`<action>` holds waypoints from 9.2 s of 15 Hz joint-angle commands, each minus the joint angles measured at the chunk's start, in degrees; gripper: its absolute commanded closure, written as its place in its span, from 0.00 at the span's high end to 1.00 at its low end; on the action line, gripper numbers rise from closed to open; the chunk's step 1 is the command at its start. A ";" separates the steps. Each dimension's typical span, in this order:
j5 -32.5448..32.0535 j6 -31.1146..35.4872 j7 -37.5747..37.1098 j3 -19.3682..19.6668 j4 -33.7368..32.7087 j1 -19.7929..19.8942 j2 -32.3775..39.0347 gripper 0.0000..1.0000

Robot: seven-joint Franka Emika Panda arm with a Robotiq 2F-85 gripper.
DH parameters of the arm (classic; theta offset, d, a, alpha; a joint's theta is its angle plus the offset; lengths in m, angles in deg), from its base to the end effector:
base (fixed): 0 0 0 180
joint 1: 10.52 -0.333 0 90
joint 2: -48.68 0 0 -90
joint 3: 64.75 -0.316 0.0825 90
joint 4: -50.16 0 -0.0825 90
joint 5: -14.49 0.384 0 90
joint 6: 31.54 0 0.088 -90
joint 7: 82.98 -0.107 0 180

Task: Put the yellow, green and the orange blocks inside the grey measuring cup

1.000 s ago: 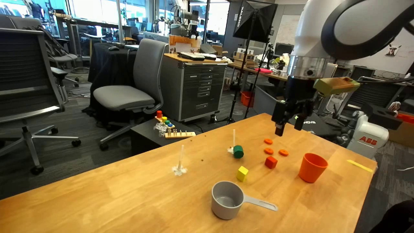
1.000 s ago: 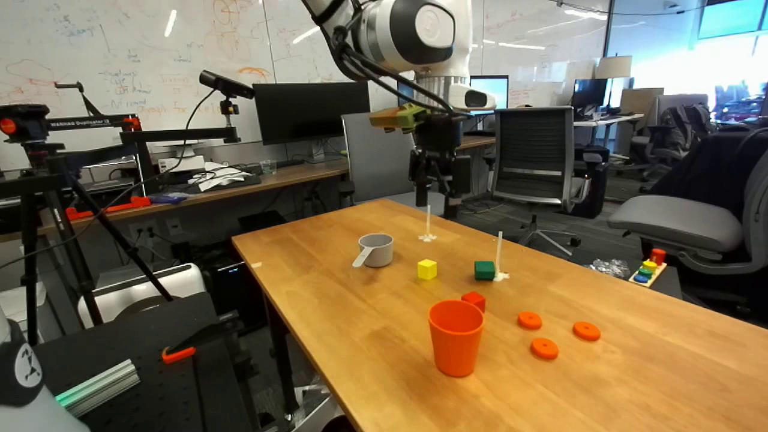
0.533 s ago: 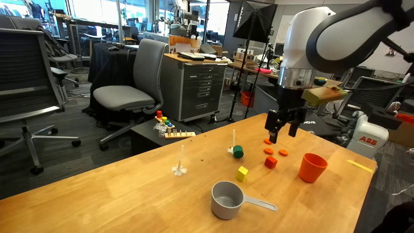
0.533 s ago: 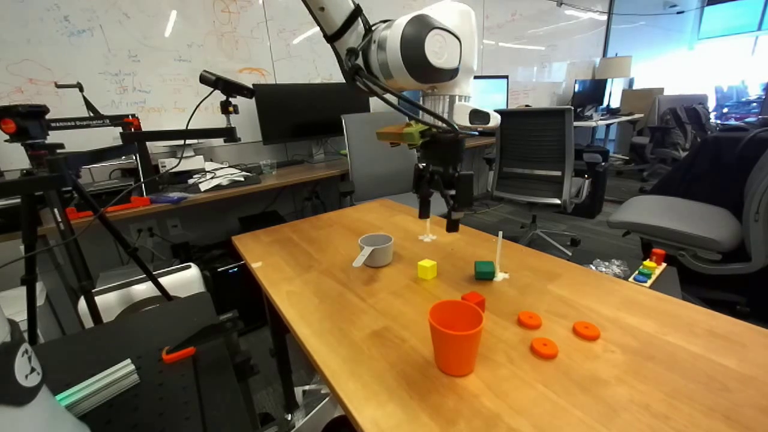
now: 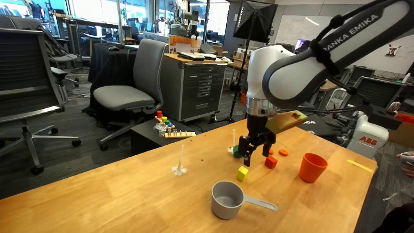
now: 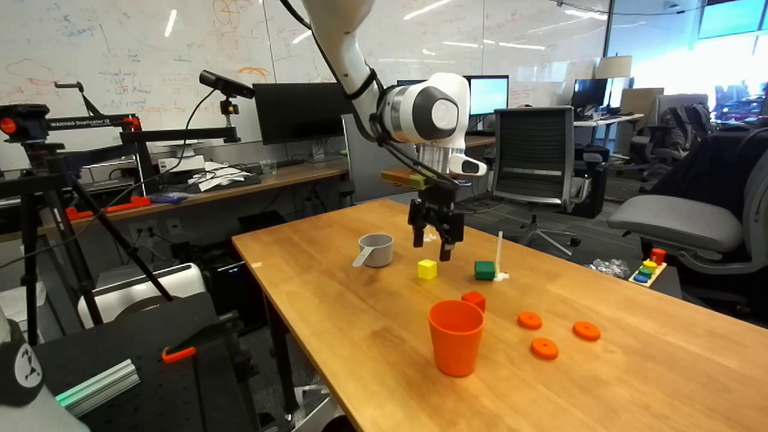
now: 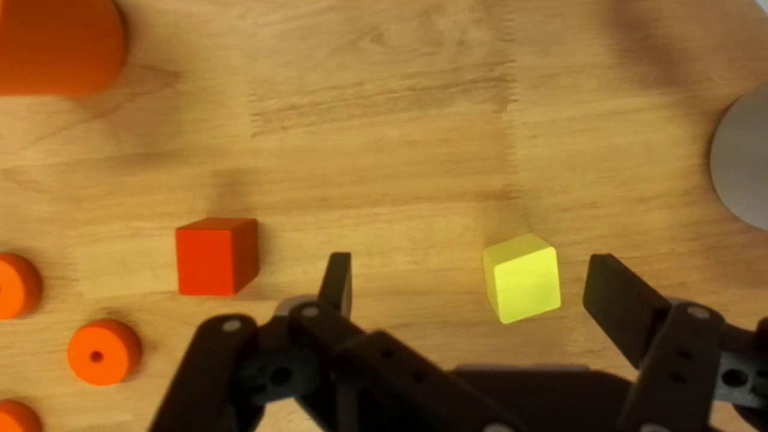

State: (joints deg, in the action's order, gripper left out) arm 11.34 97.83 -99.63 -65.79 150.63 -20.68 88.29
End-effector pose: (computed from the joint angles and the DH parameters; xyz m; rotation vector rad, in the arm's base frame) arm 0.6295 0.1225 0.1609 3.0573 -0.0907 -0.2678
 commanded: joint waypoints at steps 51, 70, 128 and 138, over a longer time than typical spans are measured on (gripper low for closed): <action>1.22 -13.77 -3.32 2.21 -8.06 -2.62 -3.57 1.00; 16.85 8.08 -20.34 3.37 -12.39 2.65 10.00 1.00; 24.35 8.96 -15.07 -7.14 2.84 -1.03 -0.78 0.01; 31.06 8.43 -11.76 -9.60 9.29 0.80 -3.63 0.01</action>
State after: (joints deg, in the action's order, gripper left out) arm 38.15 105.52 -114.44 -73.52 156.50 -21.47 86.41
